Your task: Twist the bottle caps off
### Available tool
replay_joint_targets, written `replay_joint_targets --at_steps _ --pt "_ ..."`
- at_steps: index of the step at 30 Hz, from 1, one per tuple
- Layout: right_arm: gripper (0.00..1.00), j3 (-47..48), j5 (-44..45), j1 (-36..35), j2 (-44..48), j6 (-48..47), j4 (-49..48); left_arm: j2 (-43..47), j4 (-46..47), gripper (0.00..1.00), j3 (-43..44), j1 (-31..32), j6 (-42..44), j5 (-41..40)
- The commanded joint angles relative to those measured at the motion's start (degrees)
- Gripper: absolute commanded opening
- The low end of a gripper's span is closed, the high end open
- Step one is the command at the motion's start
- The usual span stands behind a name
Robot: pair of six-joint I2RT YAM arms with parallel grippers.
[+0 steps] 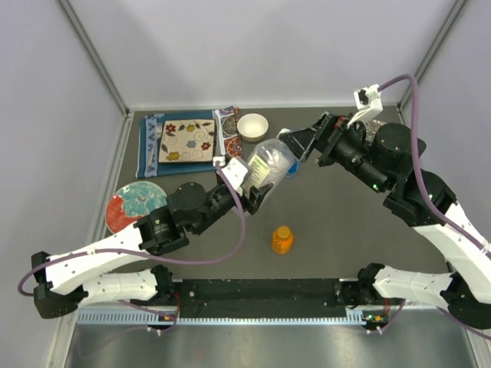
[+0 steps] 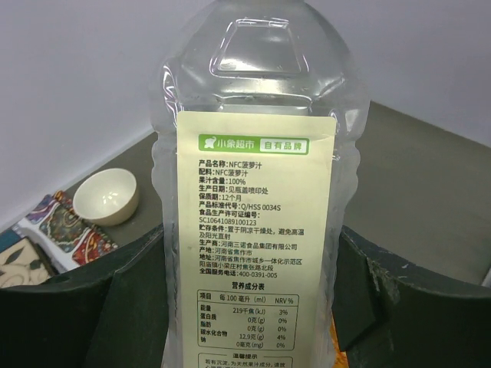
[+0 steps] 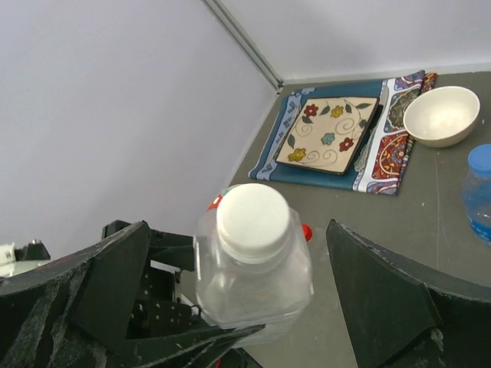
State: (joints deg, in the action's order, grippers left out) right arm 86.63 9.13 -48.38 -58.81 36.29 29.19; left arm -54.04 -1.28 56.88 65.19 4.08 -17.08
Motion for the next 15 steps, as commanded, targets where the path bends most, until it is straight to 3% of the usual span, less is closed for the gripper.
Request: replay_joint_targets --at_steps 1,6,15 --pt "0.99 0.3 0.8 -0.3 -1.0 2.6 -1.5 -1.8 4.7 0.13 0.1 3.1 4.1 -13.0" --pt "0.87 -0.2 1.1 -0.3 -2.4 2.9 -2.3 -3.4 5.7 0.12 0.4 6.0 5.5 -18.1" --pt "0.71 -1.6 2.2 -0.3 -3.3 2.9 -2.5 -3.4 6.8 0.11 -0.2 7.4 6.2 -19.6"
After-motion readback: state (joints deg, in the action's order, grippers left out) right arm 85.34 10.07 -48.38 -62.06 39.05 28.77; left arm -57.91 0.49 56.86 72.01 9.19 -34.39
